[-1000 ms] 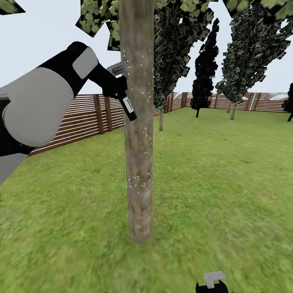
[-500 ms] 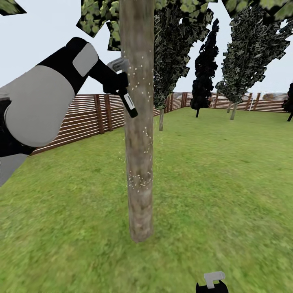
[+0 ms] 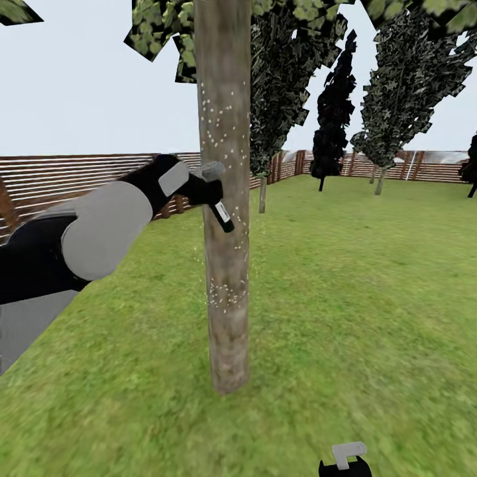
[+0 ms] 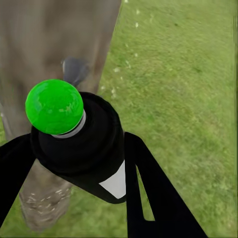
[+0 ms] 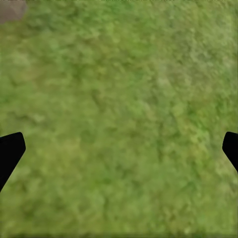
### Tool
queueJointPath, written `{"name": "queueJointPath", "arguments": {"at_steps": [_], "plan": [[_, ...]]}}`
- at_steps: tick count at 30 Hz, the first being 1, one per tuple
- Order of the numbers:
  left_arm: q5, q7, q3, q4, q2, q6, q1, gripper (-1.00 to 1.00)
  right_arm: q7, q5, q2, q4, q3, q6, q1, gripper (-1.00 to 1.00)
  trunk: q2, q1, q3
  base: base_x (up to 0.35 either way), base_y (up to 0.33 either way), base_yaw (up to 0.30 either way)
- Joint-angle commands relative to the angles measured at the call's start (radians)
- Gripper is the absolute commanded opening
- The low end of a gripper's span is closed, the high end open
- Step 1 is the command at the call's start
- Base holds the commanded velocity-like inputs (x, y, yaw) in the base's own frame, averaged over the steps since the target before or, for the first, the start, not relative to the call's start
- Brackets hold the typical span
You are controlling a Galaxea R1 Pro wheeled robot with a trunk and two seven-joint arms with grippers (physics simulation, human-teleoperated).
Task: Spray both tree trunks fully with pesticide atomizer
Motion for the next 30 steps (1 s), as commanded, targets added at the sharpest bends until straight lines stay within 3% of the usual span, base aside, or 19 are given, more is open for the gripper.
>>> {"name": "queueJointPath", "arguments": {"at_steps": [1, 5, 11, 13, 15, 26, 28, 29, 30], "plan": [[0.006, -0.001, 0.000, -0.001, 0.000, 0.001, 0.001, -1.00, -0.004, -0.005, 0.000, 0.001, 0.008, -0.002, -0.001, 1.00, -0.002, 0.001, -0.002, 0.000, 0.000, 0.000], [0.006, -0.048, -0.001, 0.000, 0.000, -0.005, 0.008, -1.00, -0.004, -0.005, 0.000, 0.000, 0.008, -0.002, 0.000, 1.00, -0.002, 0.001, -0.002, 0.000, 0.000, 0.000], [0.006, -0.055, 0.000, 0.000, 0.000, -0.009, 0.066, -1.00, -0.004, -0.005, 0.000, 0.000, 0.008, -0.002, 0.000, 1.00, -0.002, 0.001, -0.002, 0.000, 0.000, 0.000], [0.006, -0.055, 0.000, 0.000, 0.000, -0.035, 0.112, -1.00, -0.003, -0.005, 0.000, 0.000, 0.008, -0.002, -0.001, 1.00, -0.002, 0.001, -0.002, 0.000, 0.000, 0.000], [0.005, -0.055, -0.001, 0.000, 0.000, -0.107, 0.171, -1.00, -0.003, -0.005, 0.000, 0.000, 0.008, -0.002, 0.000, 1.00, -0.002, 0.001, -0.002, 0.000, 0.000, 0.000], [0.002, -0.055, -0.002, -0.001, 0.000, -0.167, 0.326, -1.00, -0.003, -0.005, 0.000, 0.000, 0.008, -0.002, 0.000, 1.00, -0.002, 0.001, -0.002, 0.000, 0.000, 0.000], [-0.030, -0.055, -0.002, -0.001, 0.000, -0.197, 0.358, -1.00, -0.003, -0.005, 0.000, 0.000, 0.008, -0.002, 0.000, 1.00, -0.002, 0.001, -0.002, 0.000, 0.000, 0.000], [-0.071, -0.054, -0.002, -0.001, 0.000, -0.205, 0.376, -1.00, -0.003, -0.005, 0.000, 0.000, 0.008, -0.002, 0.000, 1.00, -0.002, 0.001, -0.002, 0.000, 0.000, 0.000], [-0.091, -0.054, -0.002, -0.001, 0.000, -0.209, 0.388, -1.00, -0.003, -0.005, 0.000, 0.000, 0.008, -0.002, -0.001, 1.00, -0.002, 0.001, -0.002, 0.000, 0.000, 0.000]]}}
